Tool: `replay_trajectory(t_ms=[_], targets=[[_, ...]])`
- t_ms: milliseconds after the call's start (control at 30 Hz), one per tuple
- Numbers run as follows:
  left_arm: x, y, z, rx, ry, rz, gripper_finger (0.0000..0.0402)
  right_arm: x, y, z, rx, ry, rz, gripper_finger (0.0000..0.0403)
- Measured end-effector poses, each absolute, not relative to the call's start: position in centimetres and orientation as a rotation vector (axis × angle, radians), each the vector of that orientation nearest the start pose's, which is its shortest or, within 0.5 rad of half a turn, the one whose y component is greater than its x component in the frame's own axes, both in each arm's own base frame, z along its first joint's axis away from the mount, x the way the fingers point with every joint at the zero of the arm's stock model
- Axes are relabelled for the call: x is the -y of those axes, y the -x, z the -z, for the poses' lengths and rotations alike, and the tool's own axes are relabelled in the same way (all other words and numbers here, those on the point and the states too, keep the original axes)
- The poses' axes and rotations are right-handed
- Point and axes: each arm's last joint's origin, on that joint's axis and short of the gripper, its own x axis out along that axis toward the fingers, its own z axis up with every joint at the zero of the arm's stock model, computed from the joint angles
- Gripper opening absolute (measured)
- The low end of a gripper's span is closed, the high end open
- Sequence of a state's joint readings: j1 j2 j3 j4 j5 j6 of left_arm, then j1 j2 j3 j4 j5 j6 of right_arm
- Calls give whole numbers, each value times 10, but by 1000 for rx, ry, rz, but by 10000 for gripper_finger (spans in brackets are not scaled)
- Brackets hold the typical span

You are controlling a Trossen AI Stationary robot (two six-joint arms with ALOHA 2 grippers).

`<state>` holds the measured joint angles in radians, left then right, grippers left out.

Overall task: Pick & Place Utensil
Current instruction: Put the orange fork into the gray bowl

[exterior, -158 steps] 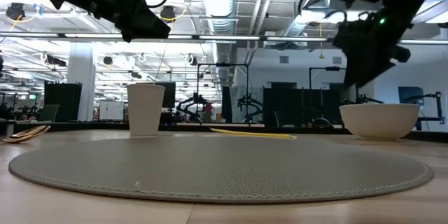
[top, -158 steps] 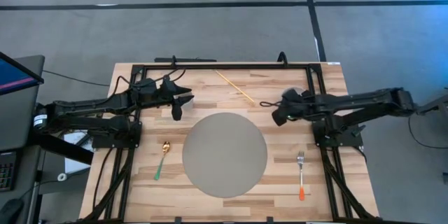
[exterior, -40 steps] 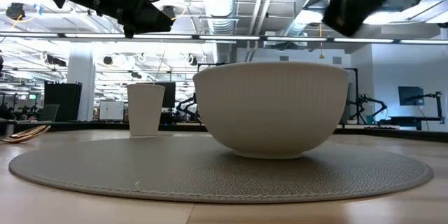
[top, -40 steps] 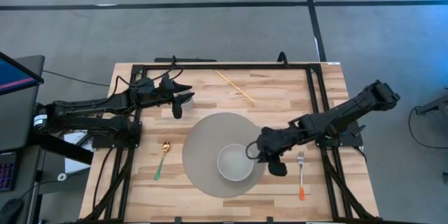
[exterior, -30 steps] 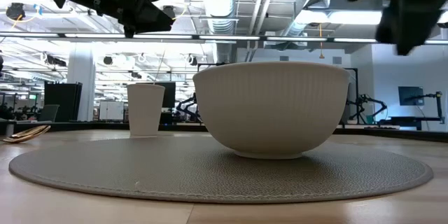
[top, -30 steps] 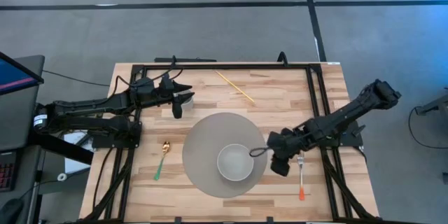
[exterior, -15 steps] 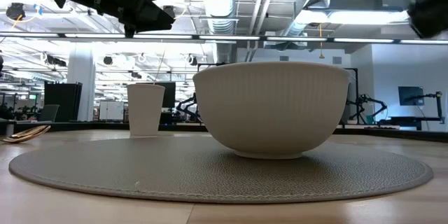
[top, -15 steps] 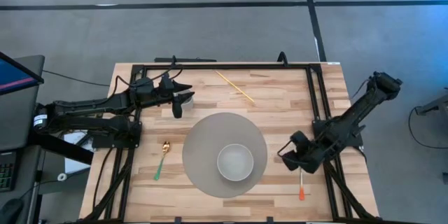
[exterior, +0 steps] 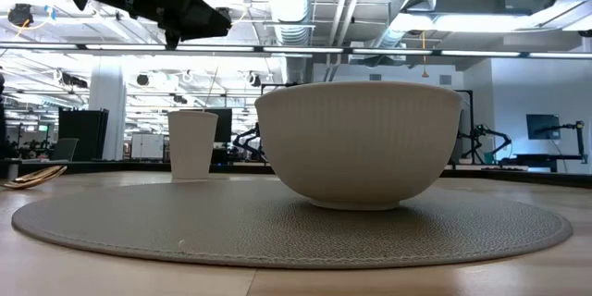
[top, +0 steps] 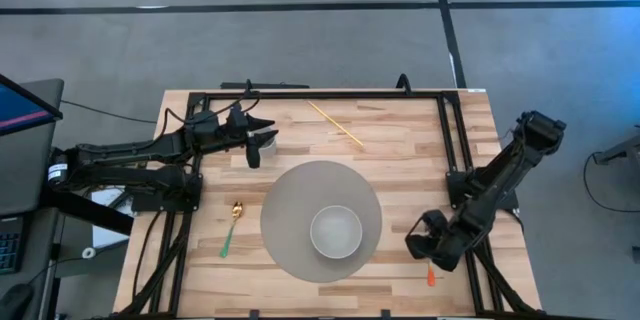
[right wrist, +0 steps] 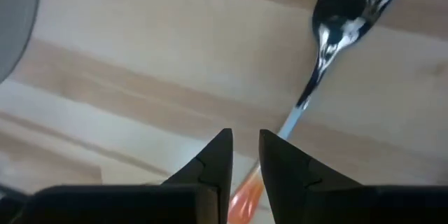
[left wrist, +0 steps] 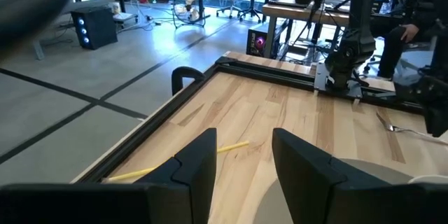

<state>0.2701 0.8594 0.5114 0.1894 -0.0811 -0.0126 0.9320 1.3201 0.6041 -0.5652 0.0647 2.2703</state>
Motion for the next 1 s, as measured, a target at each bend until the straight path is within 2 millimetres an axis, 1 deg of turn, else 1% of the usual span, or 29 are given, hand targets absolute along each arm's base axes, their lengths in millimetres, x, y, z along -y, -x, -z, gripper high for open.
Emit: replay_trajectory(t_ms=[133, 300, 433, 733, 867, 1000], targets=[[-54, -186, -261, -154, 27, -351, 140, -163, -126, -147, -1258, -1254, 821, 65], [-54, -186, -262, -150, 27, -352, 140, -163, -122, -142, -1368, -1223, 898, 65], [-54, -186, -262, -150, 27, -352, 140, -161, -119, -139, -1360, -1171, 945, 65], [-54, -186, -262, -146, 26, -351, 140, -162, -119, -137, -1351, -1174, 961, 65], [-54, -186, -262, -143, 26, -352, 140, -163, -121, -141, -1347, -1168, 967, 65], [-54, -186, -262, -142, 26, -351, 140, -166, -125, -146, -1269, -1174, 944, 65]])
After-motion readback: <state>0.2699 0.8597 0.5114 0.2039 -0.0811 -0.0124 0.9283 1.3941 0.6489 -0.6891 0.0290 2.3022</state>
